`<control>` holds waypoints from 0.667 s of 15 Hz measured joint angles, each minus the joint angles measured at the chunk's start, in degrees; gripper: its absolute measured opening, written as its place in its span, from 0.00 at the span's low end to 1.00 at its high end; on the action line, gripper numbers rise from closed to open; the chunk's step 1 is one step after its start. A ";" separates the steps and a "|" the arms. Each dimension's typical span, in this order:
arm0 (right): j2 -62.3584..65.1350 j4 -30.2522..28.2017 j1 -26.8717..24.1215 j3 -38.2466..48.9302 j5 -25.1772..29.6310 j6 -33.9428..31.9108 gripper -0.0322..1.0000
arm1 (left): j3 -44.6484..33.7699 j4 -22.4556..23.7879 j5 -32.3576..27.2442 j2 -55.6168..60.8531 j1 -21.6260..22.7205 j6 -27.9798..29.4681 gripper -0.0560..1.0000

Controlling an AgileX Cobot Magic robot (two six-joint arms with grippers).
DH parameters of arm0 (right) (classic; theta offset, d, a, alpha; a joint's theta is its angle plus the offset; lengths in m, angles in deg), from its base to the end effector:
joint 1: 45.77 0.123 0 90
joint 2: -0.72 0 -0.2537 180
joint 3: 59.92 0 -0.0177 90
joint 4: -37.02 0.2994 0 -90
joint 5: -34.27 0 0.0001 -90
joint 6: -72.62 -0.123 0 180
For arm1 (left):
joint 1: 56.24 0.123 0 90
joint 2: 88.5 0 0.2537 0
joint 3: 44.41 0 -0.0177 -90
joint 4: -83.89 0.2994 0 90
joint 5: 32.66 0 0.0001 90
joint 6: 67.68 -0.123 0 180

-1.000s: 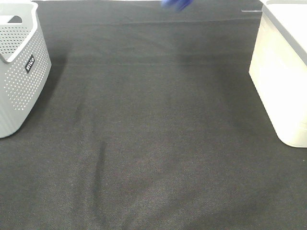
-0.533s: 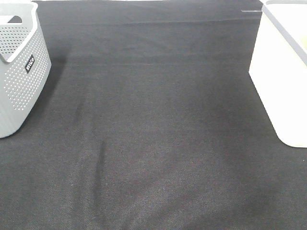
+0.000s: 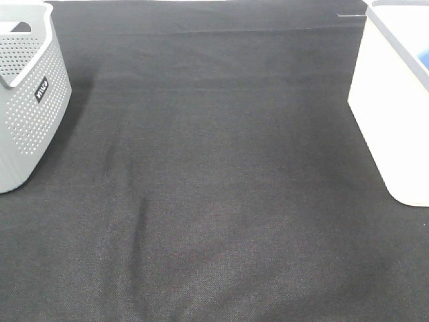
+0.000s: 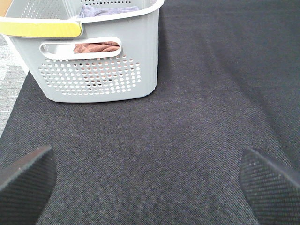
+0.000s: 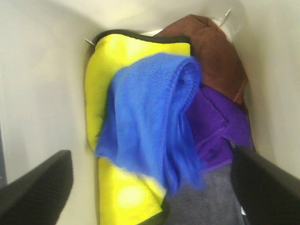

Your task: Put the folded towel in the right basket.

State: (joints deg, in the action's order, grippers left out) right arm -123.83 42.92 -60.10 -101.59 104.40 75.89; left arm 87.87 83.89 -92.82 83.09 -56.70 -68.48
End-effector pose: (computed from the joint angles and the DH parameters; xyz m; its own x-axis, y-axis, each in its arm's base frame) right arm 0.4820 -0.1109 0.2776 -0.8669 0.1989 -0.4571 0.1847 0.9798 0.0760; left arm 0.0980 -0.0008 0.2871 -0.4427 0.0175 -0.8965 0.0142 0.9998 0.0125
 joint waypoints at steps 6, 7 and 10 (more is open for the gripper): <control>10.49 1.95 7.28 5.16 -0.63 0.11 0.97 | 0.00 0.00 0.00 0.00 0.00 0.00 0.99; 14.09 1.89 9.22 9.05 -0.69 0.29 0.97 | 0.00 0.00 0.00 0.00 0.00 0.00 0.99; 26.30 1.78 10.20 23.72 -0.69 0.57 0.97 | 0.00 0.00 0.00 0.00 0.00 0.00 0.99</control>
State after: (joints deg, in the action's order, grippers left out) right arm -97.53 44.69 -49.90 -77.87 103.71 76.46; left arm 87.87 83.89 -92.82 83.09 -56.70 -68.48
